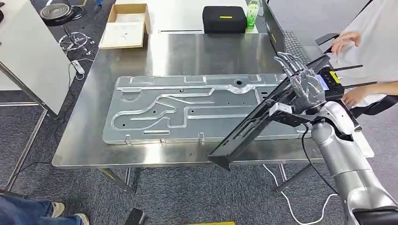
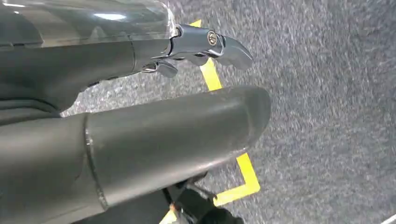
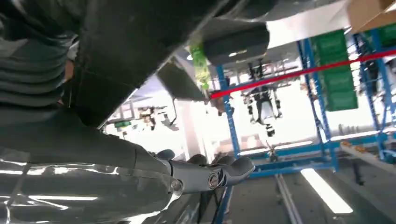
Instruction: Take the parts from the cabinet and place them on the table.
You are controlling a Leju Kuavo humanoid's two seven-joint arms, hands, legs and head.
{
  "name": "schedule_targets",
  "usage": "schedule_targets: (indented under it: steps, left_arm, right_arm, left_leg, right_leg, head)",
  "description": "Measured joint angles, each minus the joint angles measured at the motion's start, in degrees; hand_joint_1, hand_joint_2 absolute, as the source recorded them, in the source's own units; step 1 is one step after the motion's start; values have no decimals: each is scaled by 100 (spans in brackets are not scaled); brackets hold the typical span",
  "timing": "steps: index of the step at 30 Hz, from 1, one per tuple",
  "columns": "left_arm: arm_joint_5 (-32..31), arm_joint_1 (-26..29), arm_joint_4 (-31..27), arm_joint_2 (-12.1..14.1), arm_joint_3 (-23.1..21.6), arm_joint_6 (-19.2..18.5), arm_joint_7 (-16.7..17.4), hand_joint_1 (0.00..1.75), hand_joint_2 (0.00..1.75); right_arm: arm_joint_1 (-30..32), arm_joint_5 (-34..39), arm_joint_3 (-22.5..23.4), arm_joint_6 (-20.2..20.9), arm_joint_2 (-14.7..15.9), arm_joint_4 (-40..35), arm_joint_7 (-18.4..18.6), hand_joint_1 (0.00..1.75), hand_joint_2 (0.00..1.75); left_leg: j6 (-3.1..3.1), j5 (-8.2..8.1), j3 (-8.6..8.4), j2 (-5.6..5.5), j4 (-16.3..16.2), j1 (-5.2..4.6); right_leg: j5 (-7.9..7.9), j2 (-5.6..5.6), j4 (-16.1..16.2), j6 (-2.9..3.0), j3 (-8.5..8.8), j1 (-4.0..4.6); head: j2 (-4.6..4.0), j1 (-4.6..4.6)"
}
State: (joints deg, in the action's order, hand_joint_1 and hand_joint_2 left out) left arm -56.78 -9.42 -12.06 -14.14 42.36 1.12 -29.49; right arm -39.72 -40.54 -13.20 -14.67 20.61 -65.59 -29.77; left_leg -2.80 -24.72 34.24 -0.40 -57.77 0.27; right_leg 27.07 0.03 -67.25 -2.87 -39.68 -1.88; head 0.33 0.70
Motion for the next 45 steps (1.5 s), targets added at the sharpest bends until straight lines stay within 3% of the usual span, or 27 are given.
schedule_targets:
  steps: [1,2,3,5,8,11,13,14,16,17,19,21,23,24,26,27,29,31,32,33,34,36,38,39,42,43,45]
  left_arm:
    - [0,-1,0,0,-5,-2,-2,0,0]
    - [0,-4,0,0,-5,-2,-2,0,0]
    - [0,-11,0,0,-9,-2,0,0,0]
    - [2,-7,0,0,-15,11,-2,0,0]
    - [9,-11,-2,2,-33,72,2,0,0]
    - [28,-4,0,2,-37,142,39,0,0]
    - [70,8,-2,2,-37,251,149,0,0]
    - [85,12,-2,2,-37,301,173,0,0]
    - [96,8,-2,2,-37,352,186,0,0]
    - [96,8,-2,2,-37,374,188,0,0]
    - [92,-13,-2,2,-37,282,159,0,0]
    - [79,9,-2,6,-44,126,94,0,0]
    - [81,24,-2,6,-50,79,66,0,0]
    - [103,19,-2,6,-50,90,68,0,0]
    - [147,8,-2,6,-48,100,37,0,0]
    - [155,13,-2,8,-48,100,7,0,0]
    - [168,27,-2,17,-48,100,-18,0,0]
    - [181,47,-2,24,-48,96,-31,0,0]
    - [184,51,0,22,-48,96,-35,0,0]
    - [199,54,-2,26,-48,96,-42,0,0]
    - [203,45,-2,28,-48,96,-50,0,0]
    - [216,59,0,33,-48,96,-72,0,0]
    - [232,83,-2,55,-46,92,-90,0,0]
    - [247,81,-2,55,-48,90,-103,0,0]
    - [304,114,-2,57,-46,85,-133,0,0]
    - [321,140,-2,57,-46,85,-140,0,0]
    - [319,171,-2,59,-46,85,-144,0,0]
  right_arm:
    - [-3,2,-4,4,0,-31,-2,0,0]
    - [-22,9,-9,4,0,-37,-17,0,0]
    - [-18,9,-22,7,-2,-57,-17,0,0]
    - [-8,15,-31,22,-4,-61,-15,0,0]
    - [-6,17,-52,42,-4,-86,-17,0,0]
    - [11,28,-103,44,-13,-107,-20,0,0]
    - [63,50,-116,44,-28,-107,-31,0,0]
    - [97,57,-120,44,-31,-112,-33,0,0]
    - [131,66,-122,50,-31,-134,-35,0,0]
    - [135,72,-125,55,-31,-144,-35,0,0]
    - [135,120,-127,90,-31,-149,-48,0,0]
    - [158,151,-140,180,-33,-149,-77,0,0]
    - [115,192,-174,410,-31,-144,-83,0,0]
    - [47,258,-210,624,-17,-123,-76,0,0]
    - [-205,431,-348,1304,72,24,5,0,0]
    - [-337,481,-434,1568,124,117,59,0,0]
    - [-615,555,-558,1869,203,293,118,0,0]
    - [-912,584,-656,2009,265,422,149,0,0]
    - [-1039,592,-697,2044,291,477,166,0,0]
    - [-1194,614,-765,2123,299,573,208,0,0]
    - [-1373,638,-863,2294,332,671,290,0,0]
    - [-1647,704,-966,2619,380,772,446,0,0]
    - [-2258,912,-1122,3333,411,995,658,0,0]
    - [-2631,1035,-1215,3692,417,1151,767,0,0]
    - [-3587,1458,-1524,4394,457,1508,1010,0,0]
    - [-3797,1565,-1646,4485,466,1611,1065,0,0]
    - [-4044,1699,-1838,4522,481,1720,1128,0,0]
  left_leg:
    - [33,-39,2,-7,-52,3]
    - [83,-82,34,-12,-102,-24]
    - [110,-114,53,-14,-150,-46]
    - [137,-117,39,-8,-117,-45]
    - [239,-255,79,2,-300,-20]
    - [307,-828,708,8,-1565,-1]
    - [300,-827,976,8,-1955,-1]
    - [282,-624,914,8,-1740,-2]
    - [213,-38,488,7,-748,-6]
    - [158,128,317,3,-307,-16]
    - [135,7,236,8,-177,-51]
    - [31,-102,198,4,-54,-52]
    - [-54,-53,-13,-5,6,-35]
    - [-71,-17,-54,10,-5,-34]
    - [-87,-41,-72,8,-18,-45]
    - [-83,-60,-73,5,-27,-49]
    - [-75,-118,-96,-5,-53,-49]
    - [-47,-209,-180,-12,-94,-43]
    - [-24,-253,-215,-11,-109,-40]
    - [4,-263,-202,-16,-103,-60]
    - [27,-272,-140,-9,-129,-60]
    - [79,-278,-150,-3,-166,-66]
    - [147,-386,-134,-8,-244,-80]
    - [173,-523,-19,1,-467,-77]
    - [228,-1135,562,6,-1696,-15]
    - [233,-1152,668,7,-1895,-12]
    - [204,-759,533,7,-1486,-13]
  right_leg:
    - [-231,-9,479,-9,248,-17]
    - [-137,-7,684,-1,370,6]
    - [-134,11,738,65,358,30]
    - [-110,8,716,118,352,46]
    - [-118,-2,759,230,420,3]
    - [-92,-14,757,292,453,18]
    - [-68,-11,754,305,474,28]
    - [-47,-8,754,301,497,33]
    - [-1,-1,753,280,566,43]
    - [22,0,757,262,584,43]
    - [61,14,762,188,559,68]
    - [-53,8,674,70,607,60]
    - [34,-4,584,41,622,26]
    - [193,-2,381,22,541,26]
    - [638,0,-417,16,51,36]
    - [738,0,-717,3,-164,36]
    - [529,-1,-695,15,-294,34]
    - [-154,-4,219,16,38,30]
    - [-373,-8,653,13,178,29]
    - [-270,-7,642,38,162,71]
    - [-236,6,723,115,177,115]
    - [-283,10,700,202,160,126]
    - [-280,12,742,277,201,53]
    - [-282,13,741,304,197,40]
    - [-249,7,740,350,214,64]
    - [-233,6,739,357,240,78]
    - [-191,8,740,360,318,108]
  head:
    - [0,2]
    - [0,0]
    - [0,9]
    - [0,6]
    - [0,4]
    - [0,9]
    - [0,9]
    - [0,11]
    - [0,11]
    - [0,7]
    - [0,7]
    - [0,9]
    - [0,4]
    - [0,2]
    - [0,7]
    - [0,7]
    - [0,4]
    - [0,4]
    - [0,4]
    - [0,2]
    - [0,5]
    - [0,-2]
    - [0,-11]
    - [0,-13]
    - [0,-15]
    - [0,-15]
    - [0,-13]
